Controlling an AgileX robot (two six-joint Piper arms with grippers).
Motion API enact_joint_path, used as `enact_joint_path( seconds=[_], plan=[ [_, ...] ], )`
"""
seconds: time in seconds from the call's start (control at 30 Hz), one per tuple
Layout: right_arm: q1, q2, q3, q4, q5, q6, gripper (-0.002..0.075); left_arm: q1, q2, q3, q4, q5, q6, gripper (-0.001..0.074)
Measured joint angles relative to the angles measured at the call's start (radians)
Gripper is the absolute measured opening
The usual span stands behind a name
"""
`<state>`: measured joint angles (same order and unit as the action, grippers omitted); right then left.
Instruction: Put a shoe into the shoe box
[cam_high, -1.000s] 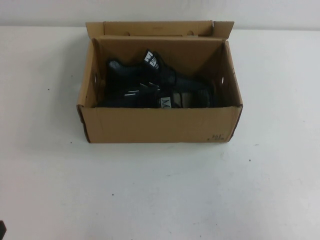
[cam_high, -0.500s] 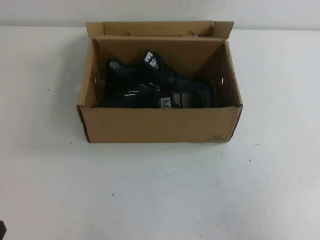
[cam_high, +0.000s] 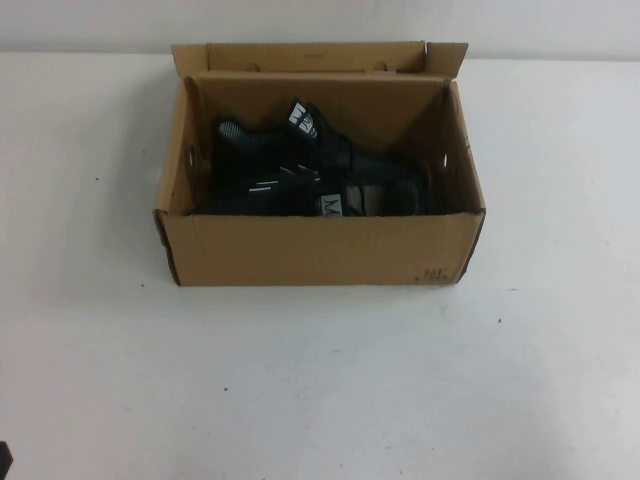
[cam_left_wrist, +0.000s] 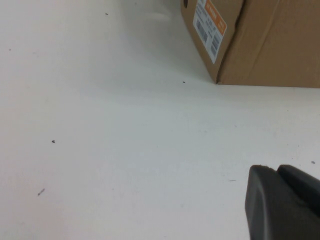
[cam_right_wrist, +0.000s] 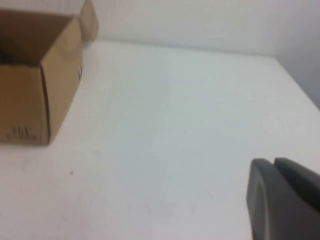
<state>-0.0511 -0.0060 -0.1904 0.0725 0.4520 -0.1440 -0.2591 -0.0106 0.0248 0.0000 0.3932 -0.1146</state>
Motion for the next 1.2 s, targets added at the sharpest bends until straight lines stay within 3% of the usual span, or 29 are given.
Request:
enact_joint_path(
  seconds=[0.1,0.37,1.2],
  plan=[
    [0.000,-0.002,0.016,-0.026,0.066,0.005,-0.0017,0.000,0.000,0.000,0.000,0.000,0.002,-0.0001],
    [0.000,-0.002,0.210,-0.026,-0.066,0.160,-0.0017,0.000,0.000,0.000,0.000,0.000,0.002,-0.0001],
    [0.004,-0.002,0.216,-0.010,-0.093,0.144,-0.0017,0.000,0.000,0.000,0.000,0.000,0.002,-0.0001]
  ],
)
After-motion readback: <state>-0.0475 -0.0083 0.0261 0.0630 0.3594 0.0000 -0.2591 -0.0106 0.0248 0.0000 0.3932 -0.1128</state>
